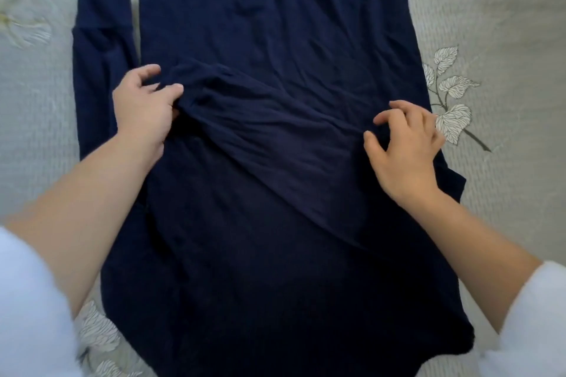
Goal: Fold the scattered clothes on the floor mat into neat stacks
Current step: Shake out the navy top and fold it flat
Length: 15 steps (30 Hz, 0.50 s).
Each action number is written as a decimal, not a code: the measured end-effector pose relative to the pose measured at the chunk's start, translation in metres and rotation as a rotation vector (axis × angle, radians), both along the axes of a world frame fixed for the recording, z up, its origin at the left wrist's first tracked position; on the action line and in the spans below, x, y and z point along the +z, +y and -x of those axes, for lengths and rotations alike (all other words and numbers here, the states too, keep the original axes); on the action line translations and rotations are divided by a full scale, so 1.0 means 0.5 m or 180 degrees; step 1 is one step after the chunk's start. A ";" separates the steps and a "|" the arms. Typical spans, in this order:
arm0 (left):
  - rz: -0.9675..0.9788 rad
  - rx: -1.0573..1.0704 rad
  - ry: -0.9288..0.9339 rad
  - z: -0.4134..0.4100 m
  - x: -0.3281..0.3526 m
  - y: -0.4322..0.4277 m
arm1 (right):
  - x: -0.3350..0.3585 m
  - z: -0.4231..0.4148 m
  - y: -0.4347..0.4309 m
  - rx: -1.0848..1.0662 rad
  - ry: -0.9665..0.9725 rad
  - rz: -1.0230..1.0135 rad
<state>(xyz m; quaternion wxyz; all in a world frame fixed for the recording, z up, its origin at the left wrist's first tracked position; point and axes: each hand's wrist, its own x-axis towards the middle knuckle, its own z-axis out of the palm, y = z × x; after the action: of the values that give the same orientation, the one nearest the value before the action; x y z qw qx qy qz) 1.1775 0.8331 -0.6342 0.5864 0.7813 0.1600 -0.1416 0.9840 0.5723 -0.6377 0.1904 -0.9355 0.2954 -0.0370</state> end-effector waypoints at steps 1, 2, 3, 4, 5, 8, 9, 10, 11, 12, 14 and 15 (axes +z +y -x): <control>-0.0729 -0.0270 -0.0411 0.006 -0.001 0.009 | 0.004 0.007 0.015 0.0210 0.0099 0.0077; -0.1371 -0.0554 -0.0841 0.016 0.000 0.021 | 0.006 0.016 0.036 0.0472 0.0192 0.0164; -0.1828 -0.0751 -0.1214 0.027 0.000 0.034 | 0.006 0.026 0.060 0.0757 0.0260 0.0237; -0.2143 -0.0790 -0.1445 0.037 -0.001 0.050 | 0.007 0.036 0.089 0.1031 0.0315 0.0265; -0.2363 -0.0683 -0.1523 0.044 -0.005 0.071 | 0.006 0.042 0.120 0.1275 0.0356 0.0250; -0.2654 0.0020 -0.0785 0.038 -0.017 0.147 | -0.006 0.041 0.212 0.1898 0.0421 0.0213; -0.2619 0.0216 -0.0401 0.031 -0.022 0.173 | -0.012 0.037 0.240 0.2053 0.0451 0.0208; -0.2558 0.0320 -0.0095 0.025 -0.026 0.194 | -0.019 0.032 0.266 0.2170 0.0479 0.0188; -0.2452 0.0323 0.0084 0.019 -0.029 0.210 | -0.026 0.028 0.288 0.2254 0.0512 0.0171; -0.2272 0.0253 0.0157 0.015 -0.031 0.221 | -0.034 0.027 0.304 0.2306 0.0565 0.0191; -0.1790 0.0075 0.0182 0.015 -0.028 0.231 | -0.048 0.029 0.321 0.2320 0.0682 0.0354; -0.1596 0.0021 0.0157 0.019 -0.025 0.232 | -0.053 0.031 0.323 0.2305 0.0711 0.0423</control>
<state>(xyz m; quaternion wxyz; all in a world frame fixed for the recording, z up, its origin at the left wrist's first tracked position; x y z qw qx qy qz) 1.1679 0.9493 -0.6466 0.3706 0.8982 0.2069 -0.1147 0.9685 0.7340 -0.6640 0.0967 -0.9878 -0.0383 0.1157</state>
